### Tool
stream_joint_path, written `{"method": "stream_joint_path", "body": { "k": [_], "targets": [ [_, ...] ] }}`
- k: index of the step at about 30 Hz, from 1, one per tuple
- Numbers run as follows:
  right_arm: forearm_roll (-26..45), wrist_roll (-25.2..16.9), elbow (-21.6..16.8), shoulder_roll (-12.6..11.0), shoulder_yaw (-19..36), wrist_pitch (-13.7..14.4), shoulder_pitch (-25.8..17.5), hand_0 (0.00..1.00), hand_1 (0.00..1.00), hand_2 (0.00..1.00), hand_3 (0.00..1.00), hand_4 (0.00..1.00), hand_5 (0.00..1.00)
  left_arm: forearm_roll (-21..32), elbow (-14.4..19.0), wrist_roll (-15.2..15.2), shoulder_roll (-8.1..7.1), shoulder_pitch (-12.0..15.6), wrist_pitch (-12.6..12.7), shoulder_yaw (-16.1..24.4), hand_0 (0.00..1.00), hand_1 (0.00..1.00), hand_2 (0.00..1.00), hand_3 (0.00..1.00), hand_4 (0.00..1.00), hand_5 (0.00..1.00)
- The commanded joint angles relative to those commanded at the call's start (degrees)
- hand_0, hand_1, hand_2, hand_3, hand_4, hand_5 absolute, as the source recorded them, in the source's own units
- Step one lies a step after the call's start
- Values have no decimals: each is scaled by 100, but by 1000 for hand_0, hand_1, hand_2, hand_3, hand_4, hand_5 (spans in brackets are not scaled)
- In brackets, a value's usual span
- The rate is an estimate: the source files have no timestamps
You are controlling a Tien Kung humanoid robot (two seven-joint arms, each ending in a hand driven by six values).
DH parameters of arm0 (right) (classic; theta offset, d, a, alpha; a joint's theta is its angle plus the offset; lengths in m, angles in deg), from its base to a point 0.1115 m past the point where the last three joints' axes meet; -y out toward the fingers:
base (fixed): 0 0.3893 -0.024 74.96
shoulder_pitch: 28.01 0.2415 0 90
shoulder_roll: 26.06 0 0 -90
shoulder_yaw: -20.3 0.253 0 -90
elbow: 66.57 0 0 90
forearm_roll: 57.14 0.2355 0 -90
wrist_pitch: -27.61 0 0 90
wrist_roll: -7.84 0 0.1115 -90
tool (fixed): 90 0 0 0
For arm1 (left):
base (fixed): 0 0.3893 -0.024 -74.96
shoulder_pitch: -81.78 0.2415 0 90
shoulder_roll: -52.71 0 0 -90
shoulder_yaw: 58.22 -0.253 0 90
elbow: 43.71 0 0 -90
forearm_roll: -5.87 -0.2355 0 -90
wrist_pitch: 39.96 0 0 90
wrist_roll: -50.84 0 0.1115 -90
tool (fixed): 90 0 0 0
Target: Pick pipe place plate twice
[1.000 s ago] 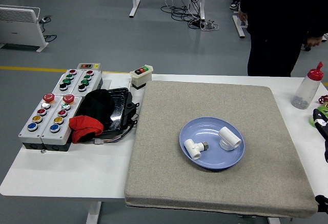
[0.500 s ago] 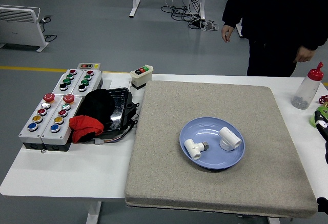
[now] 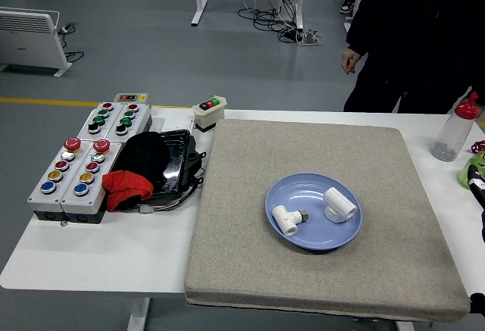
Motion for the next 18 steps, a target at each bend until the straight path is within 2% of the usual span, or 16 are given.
{"method": "stream_joint_path", "body": {
  "k": [18],
  "targets": [
    [-7, 83, -16, 2, -29, 10, -32, 898, 840, 966, 876, 592, 476, 151, -3, 22, 14, 12, -25, -61, 687, 656, 679, 618, 246, 998]
  ]
}}
